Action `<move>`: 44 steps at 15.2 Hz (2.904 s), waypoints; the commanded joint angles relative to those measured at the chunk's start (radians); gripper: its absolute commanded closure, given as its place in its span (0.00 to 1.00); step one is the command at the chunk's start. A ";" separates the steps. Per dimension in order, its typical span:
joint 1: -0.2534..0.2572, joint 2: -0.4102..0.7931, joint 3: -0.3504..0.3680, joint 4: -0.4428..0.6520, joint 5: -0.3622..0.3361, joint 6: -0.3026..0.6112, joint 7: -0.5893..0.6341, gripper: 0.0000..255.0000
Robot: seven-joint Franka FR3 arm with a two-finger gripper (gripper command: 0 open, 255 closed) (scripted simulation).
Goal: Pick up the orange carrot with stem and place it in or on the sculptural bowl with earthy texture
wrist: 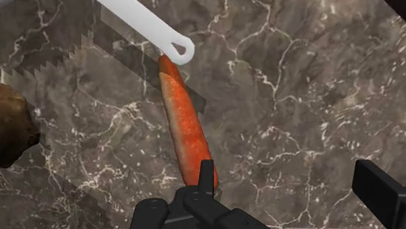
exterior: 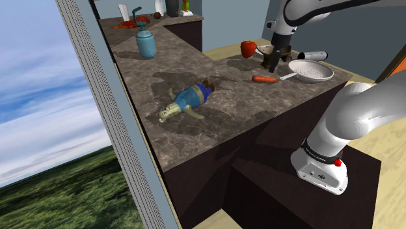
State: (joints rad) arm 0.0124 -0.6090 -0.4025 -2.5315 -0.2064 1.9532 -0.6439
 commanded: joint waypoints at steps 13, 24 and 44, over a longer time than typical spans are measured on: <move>0.086 0.308 -0.232 0.011 0.032 0.317 -0.367 0.00; 0.090 0.324 -0.239 0.001 0.039 0.342 -0.373 1.00; 0.072 0.222 -0.190 0.091 0.010 0.157 -0.336 1.00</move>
State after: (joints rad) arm 0.0855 -0.3781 -0.5978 -2.4492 -0.1952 2.1272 -0.9845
